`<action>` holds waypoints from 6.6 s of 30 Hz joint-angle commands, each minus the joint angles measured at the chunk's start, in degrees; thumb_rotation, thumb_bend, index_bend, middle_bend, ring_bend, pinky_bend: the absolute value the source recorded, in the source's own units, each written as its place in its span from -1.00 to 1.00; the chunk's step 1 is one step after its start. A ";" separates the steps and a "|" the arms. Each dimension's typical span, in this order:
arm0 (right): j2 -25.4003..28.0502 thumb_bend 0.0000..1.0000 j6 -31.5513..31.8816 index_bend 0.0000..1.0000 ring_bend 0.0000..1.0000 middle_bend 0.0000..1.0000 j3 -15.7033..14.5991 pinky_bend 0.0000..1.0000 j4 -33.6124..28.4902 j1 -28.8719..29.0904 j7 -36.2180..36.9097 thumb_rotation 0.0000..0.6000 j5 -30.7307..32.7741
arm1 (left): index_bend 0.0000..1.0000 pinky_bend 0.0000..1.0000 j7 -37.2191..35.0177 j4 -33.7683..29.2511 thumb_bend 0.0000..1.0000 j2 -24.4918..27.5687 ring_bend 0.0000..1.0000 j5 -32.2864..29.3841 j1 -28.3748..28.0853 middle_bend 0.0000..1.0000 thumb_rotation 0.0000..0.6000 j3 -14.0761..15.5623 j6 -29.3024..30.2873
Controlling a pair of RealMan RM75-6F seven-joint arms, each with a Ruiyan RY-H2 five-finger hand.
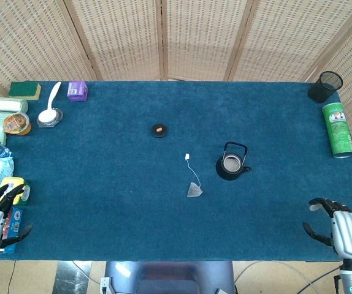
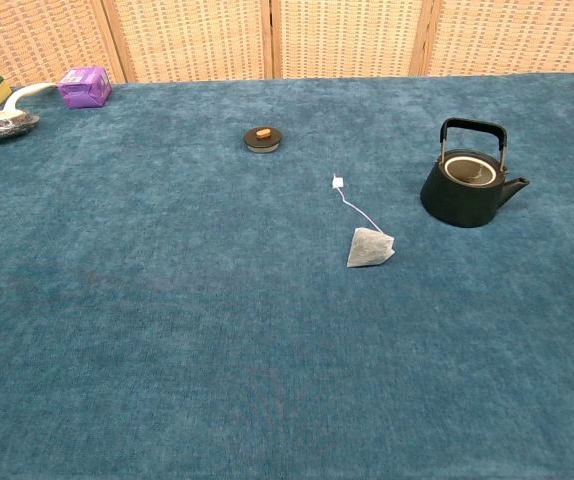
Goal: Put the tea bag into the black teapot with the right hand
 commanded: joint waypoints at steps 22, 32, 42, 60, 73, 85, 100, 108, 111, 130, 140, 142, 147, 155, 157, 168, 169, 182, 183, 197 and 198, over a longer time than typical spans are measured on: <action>0.58 -0.43 0.66 -0.25 -0.12 -0.08 -0.05 -0.13 -0.22 -0.15 1.15 1.00 -0.88 | -0.84 -0.77 -0.51 -0.18 -0.45 0.92 -0.94 0.85 0.76 -0.62 1.00 0.39 1.41; 2.62 -0.42 -1.85 -0.25 0.00 -0.02 3.58 0.04 1.72 4.45 10.74 1.00 -2.97 | -0.84 -0.77 -0.53 -0.18 -0.45 1.28 -0.94 0.91 0.72 -0.62 1.00 0.17 1.60; 4.31 -0.43 -10.03 -0.30 0.64 0.33 8.66 0.57 1.01 14.44 16.93 1.00 -4.81 | -0.84 -0.77 -0.22 0.47 -0.45 1.46 -0.94 -0.46 0.33 -0.62 1.00 -0.34 0.76; -0.23 -0.35 -43.21 -0.22 1.00 1.00 15.58 1.00 5.84 40.52 9.52 1.00 13.79 | -0.84 -0.77 -0.88 3.68 -0.45 -0.03 -0.94 -4.01 -1.49 -0.62 1.00 -1.34 -3.10; -8.18 -0.27 -50.41 -0.17 1.00 1.00 14.31 1.00 12.21 52.46 -1.70 1.00 27.15 | -0.84 -0.77 -1.96 5.18 -0.45 -0.48 -0.94 -4.97 -1.35 -0.62 1.00 -1.21 -3.47; -14.59 -0.22 -49.24 -0.17 1.00 1.00 10.62 1.00 17.10 59.96 -13.24 1.00 36.87 | -0.84 -0.77 -3.33 6.27 -0.45 -0.68 -0.94 -5.29 -1.13 -0.62 1.00 -1.20 -3.34; -18.60 -0.21 -49.41 -0.17 1.00 1.00 4.05 1.00 20.49 71.95 -28.82 1.00 55.29 | -0.84 -0.77 -4.76 7.61 -0.45 -1.26 -0.94 -5.48 -0.94 -0.62 1.00 -0.98 -3.59; -21.34 -0.21 -48.69 -0.17 1.00 1.00 1.37 1.00 23.95 75.67 -32.84 1.00 61.22 | -0.84 -0.77 -5.51 8.28 -0.45 -1.40 -0.94 -5.70 -0.78 -0.62 1.00 -0.88 -3.70; -22.69 -0.21 -48.75 -0.17 1.00 1.00 0.63 1.00 25.81 76.65 -33.81 1.00 62.79 | -0.84 -0.77 -5.70 8.54 -0.45 -1.41 -0.94 -5.86 -0.74 -0.62 1.00 -0.91 -3.75; -28.08 -0.20 -50.67 -0.17 1.00 1.00 -0.38 1.00 34.21 80.15 -35.94 1.00 68.22 | -0.84 -0.77 -5.88 8.61 -0.45 -1.03 -0.94 -6.55 -0.11 -0.62 1.00 -0.86 -3.41; -31.74 -0.21 -51.55 -0.17 1.00 1.00 -1.14 1.00 39.76 81.22 -37.50 1.00 70.24 | -0.84 -0.77 -6.00 8.74 -0.45 -0.77 -0.94 -6.91 0.34 -0.62 1.00 -0.84 -3.12; -33.02 -0.21 -52.08 -0.17 1.00 1.00 -1.23 1.00 41.47 81.44 -37.87 1.00 70.63 | -0.84 -0.77 -6.06 8.81 -0.45 -0.65 -0.94 -7.20 0.56 -0.62 1.00 -0.81 -3.05; -34.63 -0.22 -52.75 -0.17 1.00 1.00 -1.20 1.00 43.87 81.52 -38.31 1.00 70.91 | -0.84 -0.77 -6.12 8.94 -0.45 -0.64 -0.94 -7.20 0.59 -0.62 1.00 -0.83 -3.13; -36.03 -0.23 -53.68 -0.14 1.00 1.00 -0.90 1.00 45.90 81.61 -38.79 1.00 71.17 | -0.84 -0.77 -6.12 9.12 -0.45 -0.65 -0.94 -7.38 0.79 -0.62 1.00 -0.82 -3.15; -36.34 -0.23 -53.83 -0.13 1.00 1.00 -0.75 1.00 46.21 81.63 -38.81 1.00 71.09 | -0.84 -0.77 -6.09 9.11 -0.45 -0.67 -0.94 -7.37 0.80 -0.62 1.00 -0.82 -3.19; -37.69 -0.23 -54.35 -0.09 1.00 1.00 -0.32 1.00 47.86 81.43 -38.90 1.00 70.88 | -0.84 -0.77 -5.95 9.09 -0.45 -0.65 -0.94 -7.45 0.82 -0.62 1.00 -0.92 -3.32; -37.80 -0.23 -54.39 -0.09 1.00 1.00 -0.24 1.00 48.07 81.43 -38.91 1.00 70.89 | -0.84 -0.77 -5.95 9.13 -0.45 -0.65 -0.94 -7.49 0.85 -0.62 1.00 -0.94 -3.29; -39.10 -0.23 -55.56 -0.09 1.00 1.00 -0.65 1.00 50.74 81.19 -39.95 1.00 71.18 | -0.84 -0.77 -6.05 9.40 -0.45 -0.67 -0.94 -7.68 0.86 -0.62 1.00 -1.00 -3.57; -39.17 -0.23 -55.60 -0.09 1.00 1.00 -0.69 1.00 50.87 81.18 -40.04 1.00 71.20 | -0.84 -0.77 -6.06 9.42 -0.45 -0.69 -0.94 -7.68 0.84 -0.62 1.00 -1.02 -3.60; -39.00 -0.23 -55.57 -0.06 1.00 1.00 -1.29 1.00 51.11 80.73 -41.35 1.00 71.68 | -0.84 -0.77 -6.14 9.58 -0.45 -0.91 -0.94 -7.63 0.65 -0.62 1.00 -1.18 -3.87; -38.97 -0.23 -55.53 -0.06 1.00 1.00 -1.29 1.00 51.05 80.69 -41.39 1.00 71.69 | -0.84 -0.77 -6.14 9.56 -0.45 -0.90 -0.94 -7.59 0.62 -0.62 1.00 -1.20 -3.87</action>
